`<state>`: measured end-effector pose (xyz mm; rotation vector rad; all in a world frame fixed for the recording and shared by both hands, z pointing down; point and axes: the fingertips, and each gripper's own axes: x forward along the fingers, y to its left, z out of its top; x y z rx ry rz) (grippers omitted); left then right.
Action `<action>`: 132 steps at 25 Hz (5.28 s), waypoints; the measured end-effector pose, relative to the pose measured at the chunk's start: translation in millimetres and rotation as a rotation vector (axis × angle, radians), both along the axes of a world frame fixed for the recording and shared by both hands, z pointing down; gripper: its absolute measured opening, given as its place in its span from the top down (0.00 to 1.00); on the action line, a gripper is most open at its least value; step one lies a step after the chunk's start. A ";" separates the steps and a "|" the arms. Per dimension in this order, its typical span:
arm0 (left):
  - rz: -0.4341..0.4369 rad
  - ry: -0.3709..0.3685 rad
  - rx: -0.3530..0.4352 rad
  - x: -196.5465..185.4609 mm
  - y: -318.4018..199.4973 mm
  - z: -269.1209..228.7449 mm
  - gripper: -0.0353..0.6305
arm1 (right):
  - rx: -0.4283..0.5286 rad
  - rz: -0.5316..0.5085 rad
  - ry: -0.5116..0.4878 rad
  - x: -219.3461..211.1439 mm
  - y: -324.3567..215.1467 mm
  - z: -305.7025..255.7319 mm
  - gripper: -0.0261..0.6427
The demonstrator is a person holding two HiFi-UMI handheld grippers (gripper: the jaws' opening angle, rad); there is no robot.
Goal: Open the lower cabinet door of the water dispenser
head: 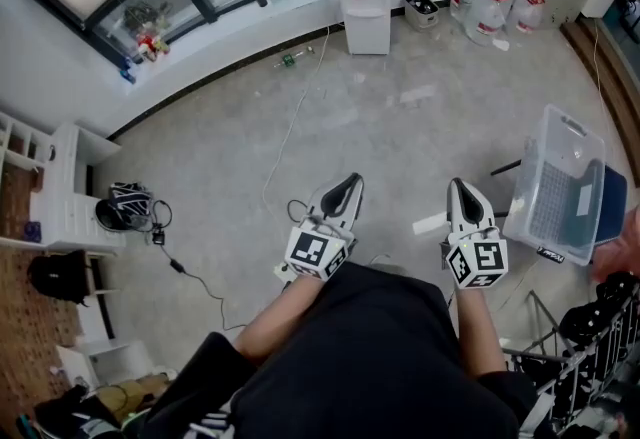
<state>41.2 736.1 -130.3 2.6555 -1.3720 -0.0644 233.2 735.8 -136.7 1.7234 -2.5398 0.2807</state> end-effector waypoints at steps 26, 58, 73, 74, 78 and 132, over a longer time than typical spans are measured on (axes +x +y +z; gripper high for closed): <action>-0.109 -0.026 -0.129 -81.4 -2.5 35.4 0.54 | -0.092 -0.032 -0.061 -17.3 -4.9 38.2 0.64; 0.094 0.084 -0.114 -200.6 -456.4 52.8 0.54 | -0.211 0.023 0.045 -192.6 -429.2 43.0 0.64; 0.078 0.098 -0.150 -208.6 -503.5 63.6 0.54 | -0.233 0.033 0.052 -197.8 -485.0 52.1 0.64; 0.073 0.094 -0.151 -208.8 -506.6 64.3 0.54 | -0.234 0.033 0.046 -195.8 -490.0 54.1 0.64; 0.055 0.066 -0.138 -208.6 -525.2 63.4 0.54 | -0.235 0.023 0.023 -188.5 -518.4 62.6 0.64; -0.160 -0.057 -0.309 -133.9 -911.0 358.2 0.54 | -0.295 -0.104 -0.021 -138.4 -947.0 398.0 0.63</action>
